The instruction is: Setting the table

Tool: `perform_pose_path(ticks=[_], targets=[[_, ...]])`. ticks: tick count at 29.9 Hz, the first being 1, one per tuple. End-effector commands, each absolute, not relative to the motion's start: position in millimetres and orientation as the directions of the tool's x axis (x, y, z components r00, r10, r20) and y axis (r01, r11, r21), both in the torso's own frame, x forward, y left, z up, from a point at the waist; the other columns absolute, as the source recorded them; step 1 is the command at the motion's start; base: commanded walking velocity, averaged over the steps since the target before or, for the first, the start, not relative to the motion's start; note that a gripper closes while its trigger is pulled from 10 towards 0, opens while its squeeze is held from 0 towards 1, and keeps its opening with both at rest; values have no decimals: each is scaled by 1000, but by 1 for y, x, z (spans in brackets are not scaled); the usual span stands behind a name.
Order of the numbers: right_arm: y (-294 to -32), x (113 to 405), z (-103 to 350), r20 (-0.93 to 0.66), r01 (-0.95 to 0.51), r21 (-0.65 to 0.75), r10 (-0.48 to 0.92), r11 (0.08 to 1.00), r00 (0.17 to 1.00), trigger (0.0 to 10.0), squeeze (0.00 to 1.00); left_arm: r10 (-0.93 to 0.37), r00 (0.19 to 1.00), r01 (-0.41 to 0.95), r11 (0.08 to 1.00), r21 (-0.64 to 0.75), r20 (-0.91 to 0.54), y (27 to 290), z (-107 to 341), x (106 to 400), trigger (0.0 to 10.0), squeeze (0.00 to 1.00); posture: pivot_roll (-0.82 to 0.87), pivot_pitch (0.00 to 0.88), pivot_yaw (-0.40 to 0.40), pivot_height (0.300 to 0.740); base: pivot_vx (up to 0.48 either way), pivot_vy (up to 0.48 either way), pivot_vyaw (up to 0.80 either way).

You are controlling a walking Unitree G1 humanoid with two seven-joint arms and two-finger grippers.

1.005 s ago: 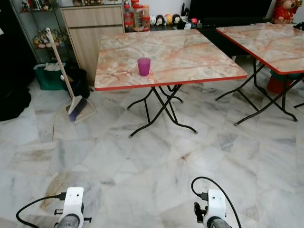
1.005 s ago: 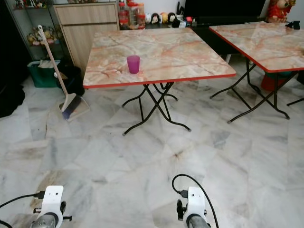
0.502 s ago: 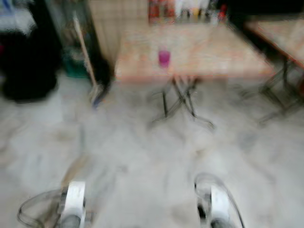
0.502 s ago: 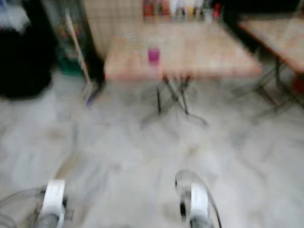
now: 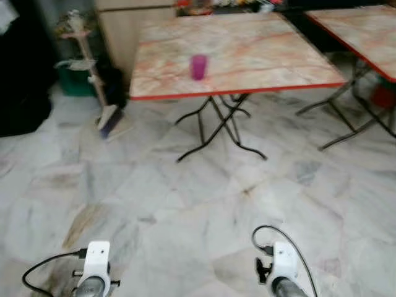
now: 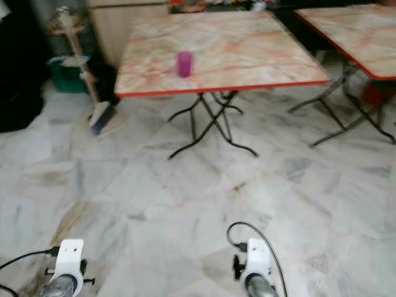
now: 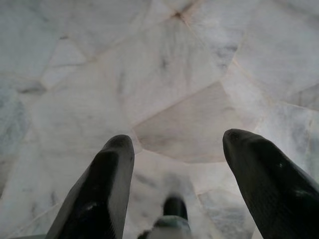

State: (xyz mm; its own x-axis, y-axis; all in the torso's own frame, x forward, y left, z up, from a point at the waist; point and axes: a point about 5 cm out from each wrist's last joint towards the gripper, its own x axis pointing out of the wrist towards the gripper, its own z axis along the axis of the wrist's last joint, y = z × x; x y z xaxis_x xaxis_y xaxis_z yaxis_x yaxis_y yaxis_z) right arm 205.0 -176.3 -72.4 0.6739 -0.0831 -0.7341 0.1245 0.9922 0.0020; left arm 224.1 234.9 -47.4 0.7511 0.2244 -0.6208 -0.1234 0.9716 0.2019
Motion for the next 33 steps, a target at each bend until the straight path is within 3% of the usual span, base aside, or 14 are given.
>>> perform_pose_path(ticks=[1,29,33], targets=[[-183,201,-74,-743,128,-16,-98,992,662,10000,0,225,722,-124,973,197,-654,233,-55,214,10000,0,64,114,9,740,270,0,0],[-187,200,-74,-745,75,-64,-98,995,660,10000,0,224,716,-133,974,185,-661,228,-57,213,10000,0,60,126,-10,740,277,0,47],[-187,199,-74,-745,82,-62,-101,995,659,10000,0,223,715,-131,974,186,-663,228,-57,212,10000,0,60,128,-8,740,298,0,508]])
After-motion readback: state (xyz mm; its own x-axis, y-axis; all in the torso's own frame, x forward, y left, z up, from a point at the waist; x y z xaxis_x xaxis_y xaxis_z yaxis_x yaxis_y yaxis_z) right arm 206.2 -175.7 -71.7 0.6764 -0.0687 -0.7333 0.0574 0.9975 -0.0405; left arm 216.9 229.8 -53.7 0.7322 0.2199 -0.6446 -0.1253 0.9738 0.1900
